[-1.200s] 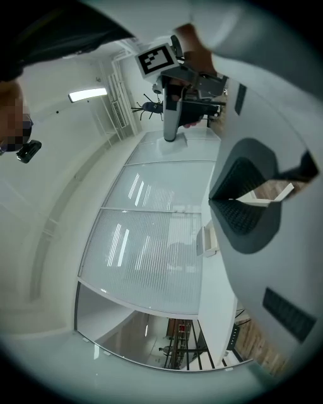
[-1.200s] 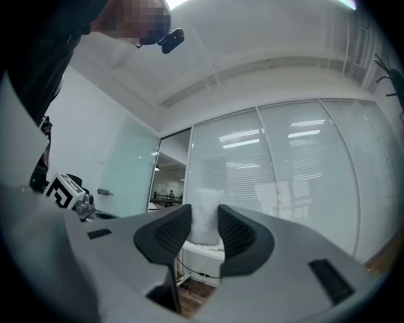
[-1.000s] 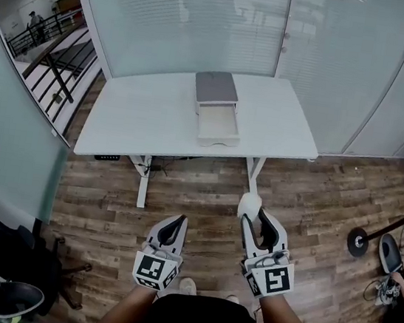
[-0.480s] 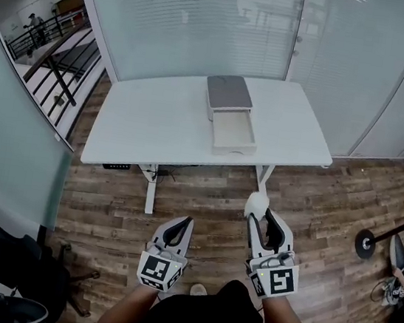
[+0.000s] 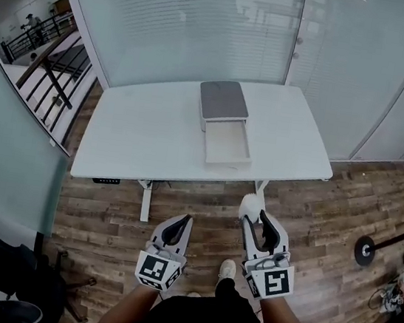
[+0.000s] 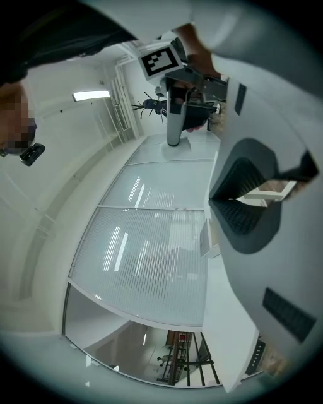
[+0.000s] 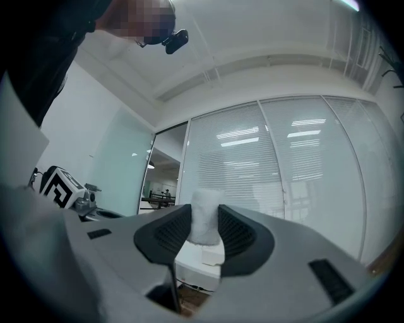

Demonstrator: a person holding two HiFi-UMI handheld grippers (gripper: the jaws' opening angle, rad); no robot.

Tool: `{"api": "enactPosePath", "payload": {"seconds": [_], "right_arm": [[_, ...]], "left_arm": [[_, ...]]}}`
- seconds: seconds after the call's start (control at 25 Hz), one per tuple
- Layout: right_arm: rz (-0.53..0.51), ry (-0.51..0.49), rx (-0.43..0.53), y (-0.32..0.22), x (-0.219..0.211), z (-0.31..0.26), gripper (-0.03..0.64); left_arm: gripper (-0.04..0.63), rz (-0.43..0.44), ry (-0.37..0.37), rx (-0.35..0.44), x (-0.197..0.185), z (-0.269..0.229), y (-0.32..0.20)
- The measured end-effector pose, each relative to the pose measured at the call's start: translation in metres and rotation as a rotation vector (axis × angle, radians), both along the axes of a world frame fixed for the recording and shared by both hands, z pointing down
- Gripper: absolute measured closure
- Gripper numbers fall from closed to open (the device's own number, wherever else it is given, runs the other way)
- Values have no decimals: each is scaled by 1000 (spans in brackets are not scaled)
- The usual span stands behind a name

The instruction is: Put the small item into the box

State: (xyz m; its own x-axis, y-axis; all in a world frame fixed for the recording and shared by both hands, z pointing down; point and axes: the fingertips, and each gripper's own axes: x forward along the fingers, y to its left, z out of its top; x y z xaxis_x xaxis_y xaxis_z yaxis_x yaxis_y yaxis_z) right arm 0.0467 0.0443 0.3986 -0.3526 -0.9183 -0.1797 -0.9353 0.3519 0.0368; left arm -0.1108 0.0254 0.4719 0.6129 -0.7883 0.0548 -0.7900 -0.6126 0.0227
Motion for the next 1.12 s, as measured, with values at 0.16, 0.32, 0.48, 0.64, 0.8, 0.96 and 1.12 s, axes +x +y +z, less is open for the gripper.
{"api": "enactPosePath", "payload": {"seconds": [0.16, 0.32, 0.48, 0.64, 0.8, 0.96, 1.12], "right_arm": [[-20, -2, -8, -31, 9, 6, 476], [-35, -2, -10, -60, 25, 7, 476], [-52, 8, -16, -90, 39, 9, 474], [-69, 7, -26, -114, 51, 13, 474], [-98, -14, -44, -133, 59, 19, 474], [-94, 7, -85, -150, 80, 31, 474], [-105, 20, -133, -161, 80, 34, 474]], "left_arm": [[583, -5, -6, -9, 18, 3, -30], [583, -23, -27, -12, 29, 5, -57], [583, -55, -36, -21, 35, 7, -86], [583, -73, -32, -26, 47, 8, -109], [583, -86, -42, -29, 56, 9, -128], [583, -104, -44, -33, 64, 7, -142], [583, -135, -49, -31, 59, 5, -147]]}}
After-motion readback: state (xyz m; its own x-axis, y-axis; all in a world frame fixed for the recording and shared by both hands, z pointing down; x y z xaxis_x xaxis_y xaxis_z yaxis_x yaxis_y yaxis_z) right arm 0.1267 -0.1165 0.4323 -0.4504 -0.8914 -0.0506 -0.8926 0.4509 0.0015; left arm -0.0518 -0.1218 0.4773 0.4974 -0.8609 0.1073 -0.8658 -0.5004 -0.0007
